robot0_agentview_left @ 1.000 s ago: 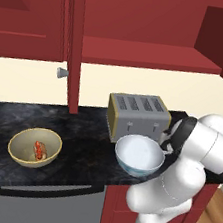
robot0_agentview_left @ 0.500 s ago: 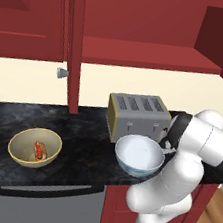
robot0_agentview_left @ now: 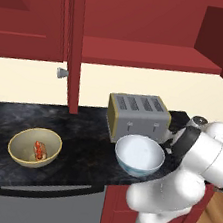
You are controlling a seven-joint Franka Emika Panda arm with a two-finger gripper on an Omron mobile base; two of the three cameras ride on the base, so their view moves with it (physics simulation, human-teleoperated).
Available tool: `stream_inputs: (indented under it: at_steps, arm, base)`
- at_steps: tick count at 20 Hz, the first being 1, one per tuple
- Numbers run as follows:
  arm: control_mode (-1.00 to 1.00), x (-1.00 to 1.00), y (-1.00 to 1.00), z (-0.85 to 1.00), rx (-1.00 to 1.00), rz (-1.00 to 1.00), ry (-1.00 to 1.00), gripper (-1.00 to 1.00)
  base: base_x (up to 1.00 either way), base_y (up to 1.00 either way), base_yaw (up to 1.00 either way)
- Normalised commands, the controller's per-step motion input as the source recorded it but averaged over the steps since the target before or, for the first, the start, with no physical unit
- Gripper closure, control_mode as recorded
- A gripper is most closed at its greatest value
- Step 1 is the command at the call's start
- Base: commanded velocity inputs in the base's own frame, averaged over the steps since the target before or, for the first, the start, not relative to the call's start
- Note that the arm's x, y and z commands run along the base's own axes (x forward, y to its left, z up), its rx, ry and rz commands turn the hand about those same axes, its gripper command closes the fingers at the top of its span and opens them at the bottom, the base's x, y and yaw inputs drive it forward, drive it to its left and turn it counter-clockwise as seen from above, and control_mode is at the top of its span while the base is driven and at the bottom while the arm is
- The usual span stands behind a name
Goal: Pick both bowls and place them on the counter. Then place the hot dog in one bowl and place the broccoli in the other bowl.
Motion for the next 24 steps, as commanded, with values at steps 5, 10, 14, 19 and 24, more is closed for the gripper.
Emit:
stream_inputs:
  at_steps: [5, 10, 14, 19, 24]
  arm:
    - [-1.0, -0.44, 0.0, 0.55, 0.0, 0.0, -0.08, 1.0]
    - [-1.0, -0.4, 0.03, 0.6, -0.01, -0.01, -0.12, 1.0]
    - [-1.0, -0.33, 0.11, 0.68, -0.02, -0.01, -0.11, 1.0]
    - [-1.0, -0.41, 0.3, 0.64, -0.02, 0.0, -0.02, 1.0]
    - [-1.0, -0.45, 0.74, 0.41, -0.06, 0.0, 0.07, 1.0]
  base:
    - [0.0, 0.0, 0.0]
    - [0.0, 0.0, 0.0]
    - [0.0, 0.0, 0.0]
    - [0.0, 0.0, 0.0]
    - [0.0, 0.0, 0.0]
